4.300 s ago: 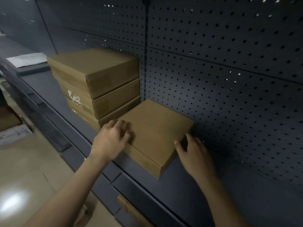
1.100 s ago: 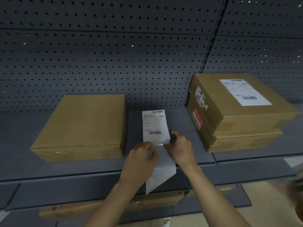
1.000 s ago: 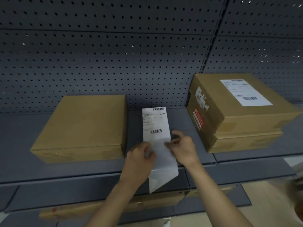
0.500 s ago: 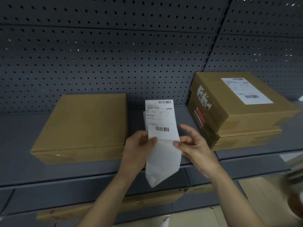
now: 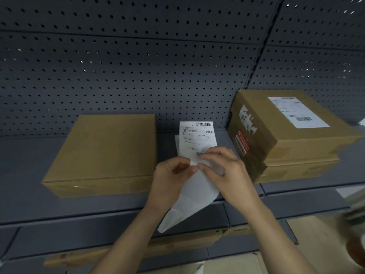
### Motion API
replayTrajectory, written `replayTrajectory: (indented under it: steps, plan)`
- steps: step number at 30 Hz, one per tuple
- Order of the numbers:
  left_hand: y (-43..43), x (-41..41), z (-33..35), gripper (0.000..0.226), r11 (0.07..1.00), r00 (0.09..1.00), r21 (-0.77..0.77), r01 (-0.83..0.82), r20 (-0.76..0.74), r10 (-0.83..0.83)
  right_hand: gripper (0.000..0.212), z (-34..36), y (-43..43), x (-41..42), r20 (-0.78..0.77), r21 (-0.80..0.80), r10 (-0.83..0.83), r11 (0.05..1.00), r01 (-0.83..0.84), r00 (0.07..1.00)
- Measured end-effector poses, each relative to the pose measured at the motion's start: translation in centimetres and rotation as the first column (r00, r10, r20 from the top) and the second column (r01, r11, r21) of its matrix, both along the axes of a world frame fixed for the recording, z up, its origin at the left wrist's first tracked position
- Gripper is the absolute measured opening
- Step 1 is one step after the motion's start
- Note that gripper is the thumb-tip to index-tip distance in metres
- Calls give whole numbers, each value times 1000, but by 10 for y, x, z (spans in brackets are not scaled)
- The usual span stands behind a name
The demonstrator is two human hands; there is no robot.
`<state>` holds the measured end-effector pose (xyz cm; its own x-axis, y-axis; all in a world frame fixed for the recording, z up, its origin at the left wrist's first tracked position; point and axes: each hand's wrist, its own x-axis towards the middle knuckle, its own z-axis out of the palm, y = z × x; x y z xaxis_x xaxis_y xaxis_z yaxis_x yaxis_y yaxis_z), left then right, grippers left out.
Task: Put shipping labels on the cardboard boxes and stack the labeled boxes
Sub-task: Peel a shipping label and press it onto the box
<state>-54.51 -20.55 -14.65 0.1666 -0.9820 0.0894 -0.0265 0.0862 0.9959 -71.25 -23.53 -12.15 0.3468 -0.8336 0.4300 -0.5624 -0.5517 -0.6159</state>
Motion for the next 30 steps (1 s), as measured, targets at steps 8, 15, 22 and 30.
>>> replayTrajectory:
  steps: [8,15,22,30]
  plan:
    - [4,1,10,16,991,992,-63,118,44,-115,24,2,-3,-1,49,57,113,992,-116,992]
    - [0,3,4,15,994,989,-62,89,124,-81,24,2,-2,-2,27,70,137,988,-138,990]
    - [0,4,2,16,993,963,-95,72,266,-44,23,1,-2,-6,-50,57,161,986,-158,986]
    - [2,2,2,18,985,935,-160,56,355,5,34,-2,-3,-7,-171,26,150,989,-147,974]
